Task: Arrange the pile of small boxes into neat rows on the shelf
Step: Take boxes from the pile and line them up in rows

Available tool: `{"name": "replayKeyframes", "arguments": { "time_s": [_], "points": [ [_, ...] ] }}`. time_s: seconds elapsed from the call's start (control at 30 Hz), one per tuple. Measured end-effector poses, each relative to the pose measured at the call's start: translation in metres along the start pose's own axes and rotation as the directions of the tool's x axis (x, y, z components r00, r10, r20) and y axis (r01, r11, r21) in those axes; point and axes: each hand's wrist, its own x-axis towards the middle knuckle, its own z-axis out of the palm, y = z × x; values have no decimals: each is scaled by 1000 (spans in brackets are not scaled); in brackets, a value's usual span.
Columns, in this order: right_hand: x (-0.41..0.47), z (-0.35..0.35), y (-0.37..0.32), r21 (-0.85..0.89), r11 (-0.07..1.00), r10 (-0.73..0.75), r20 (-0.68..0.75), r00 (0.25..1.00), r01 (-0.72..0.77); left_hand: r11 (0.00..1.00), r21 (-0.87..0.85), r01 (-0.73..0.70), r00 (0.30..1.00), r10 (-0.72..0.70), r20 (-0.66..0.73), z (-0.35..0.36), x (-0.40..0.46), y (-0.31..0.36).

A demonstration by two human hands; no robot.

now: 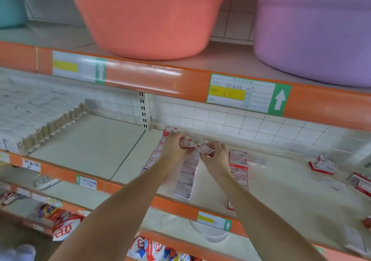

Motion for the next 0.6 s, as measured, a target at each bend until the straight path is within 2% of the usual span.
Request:
{"name": "replayKeyframes", "arguments": {
  "time_s": [0.33, 0.6],
  "points": [
    [0, 38, -20, 83, 997, -13, 22, 1000, 11, 999, -25, 27, 1000, -27, -3, -32, 9, -34],
    [5, 54, -27, 88, 996, 6, 61, 998, -12, 992, 13, 125, 992, -125, 10, -46, 23, -50]
  ]
}}
